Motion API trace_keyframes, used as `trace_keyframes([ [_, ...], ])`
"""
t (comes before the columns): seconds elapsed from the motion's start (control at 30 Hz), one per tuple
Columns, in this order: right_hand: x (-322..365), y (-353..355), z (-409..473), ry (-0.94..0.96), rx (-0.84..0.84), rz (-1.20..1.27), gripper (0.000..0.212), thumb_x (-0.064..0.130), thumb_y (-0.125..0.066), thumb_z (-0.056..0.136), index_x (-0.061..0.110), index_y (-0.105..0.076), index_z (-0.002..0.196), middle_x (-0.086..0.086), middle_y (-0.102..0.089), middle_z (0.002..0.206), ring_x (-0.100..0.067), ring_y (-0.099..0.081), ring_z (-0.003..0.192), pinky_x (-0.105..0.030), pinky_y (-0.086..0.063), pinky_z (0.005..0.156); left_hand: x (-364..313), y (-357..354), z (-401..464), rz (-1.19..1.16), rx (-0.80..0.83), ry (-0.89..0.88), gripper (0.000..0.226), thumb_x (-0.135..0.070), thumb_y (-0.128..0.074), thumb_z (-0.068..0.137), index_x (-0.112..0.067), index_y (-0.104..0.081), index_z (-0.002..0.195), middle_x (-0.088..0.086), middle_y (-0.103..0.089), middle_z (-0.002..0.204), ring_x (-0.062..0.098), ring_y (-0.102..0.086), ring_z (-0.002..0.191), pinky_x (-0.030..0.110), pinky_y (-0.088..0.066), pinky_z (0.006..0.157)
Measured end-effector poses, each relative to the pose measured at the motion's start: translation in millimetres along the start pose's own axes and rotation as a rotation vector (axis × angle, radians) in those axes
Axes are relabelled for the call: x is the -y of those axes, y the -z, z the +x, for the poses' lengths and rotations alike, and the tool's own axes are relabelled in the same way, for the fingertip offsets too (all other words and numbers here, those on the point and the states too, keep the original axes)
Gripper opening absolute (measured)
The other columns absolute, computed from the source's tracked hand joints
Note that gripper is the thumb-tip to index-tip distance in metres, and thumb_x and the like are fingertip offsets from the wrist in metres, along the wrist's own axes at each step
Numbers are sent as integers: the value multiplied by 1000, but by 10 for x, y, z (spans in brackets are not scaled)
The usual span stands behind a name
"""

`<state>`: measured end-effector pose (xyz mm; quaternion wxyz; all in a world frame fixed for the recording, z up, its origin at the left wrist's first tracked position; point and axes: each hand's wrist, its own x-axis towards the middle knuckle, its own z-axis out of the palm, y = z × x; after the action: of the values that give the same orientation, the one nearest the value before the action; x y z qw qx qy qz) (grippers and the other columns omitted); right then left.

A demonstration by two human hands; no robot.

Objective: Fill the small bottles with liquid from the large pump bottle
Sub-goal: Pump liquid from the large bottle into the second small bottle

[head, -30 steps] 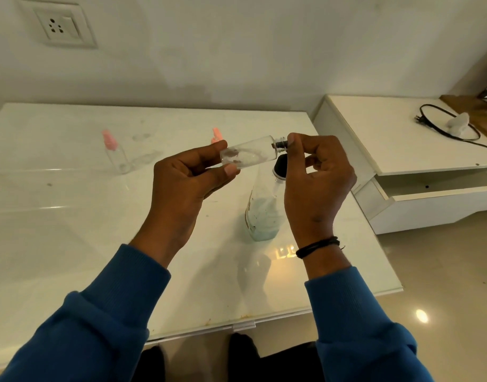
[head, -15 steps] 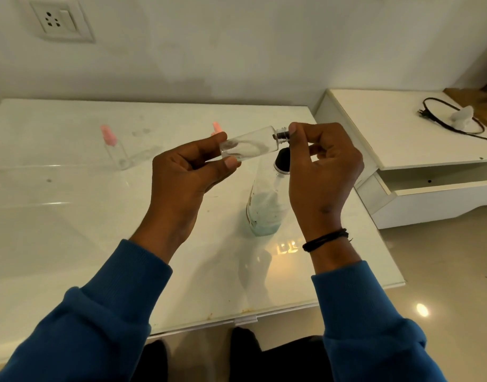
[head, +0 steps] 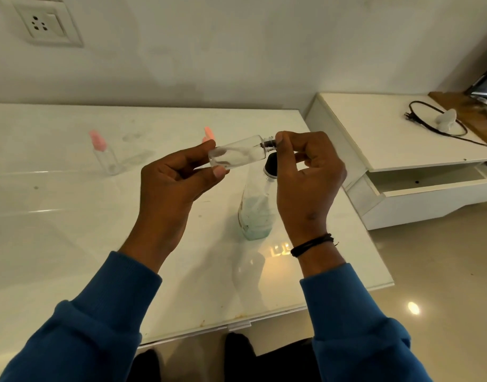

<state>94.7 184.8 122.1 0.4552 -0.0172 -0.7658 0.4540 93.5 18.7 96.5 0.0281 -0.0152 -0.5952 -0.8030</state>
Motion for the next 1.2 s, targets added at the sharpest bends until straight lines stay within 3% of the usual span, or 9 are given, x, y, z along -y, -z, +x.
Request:
trace_keyframes([
  [0.13,6,34,32,-7,15,-15,18,19,-71,92,31,-63,81,8,-69,82,-18,-66,76,-28,-54,66,63,-22,-1,-12,20,-4,56,-20,-81,70,-9,-71,124,10,-74,120,32,-70,113,50,-52,103],
  [0.33,-14,20,-10,2,16,-5,15,15,-70,92,25,-65,81,7,-68,80,-13,-65,74,-14,-46,66,61,10,25,-17,10,-33,54,-17,-80,70,-10,-70,123,10,-75,118,31,-70,113,47,-54,101],
  [0.67,-27,10,-4,-18,2,3,18,13,-70,93,24,-64,81,4,-67,78,-10,-62,71,-8,-41,65,16,-32,32,-2,12,-72,47,-17,-81,67,-16,-73,113,5,-77,112,26,-73,107,41,-58,95],
  [1.1,-60,10,-14,-36,1,14,16,11,-69,93,17,-67,78,3,-66,77,-9,-60,69,-7,-41,64,16,-44,33,-85,0,-53,48,-14,-81,66,-14,-73,113,6,-77,111,27,-72,110,42,-57,97],
  [1.2,-21,-10,36,-38,-32,17,20,14,-69,93,23,-61,77,3,-65,74,-5,-58,67,-5,-41,62,7,-56,29,-75,-2,-55,49,-17,-82,65,-14,-73,113,7,-77,113,27,-72,111,43,-57,98],
])
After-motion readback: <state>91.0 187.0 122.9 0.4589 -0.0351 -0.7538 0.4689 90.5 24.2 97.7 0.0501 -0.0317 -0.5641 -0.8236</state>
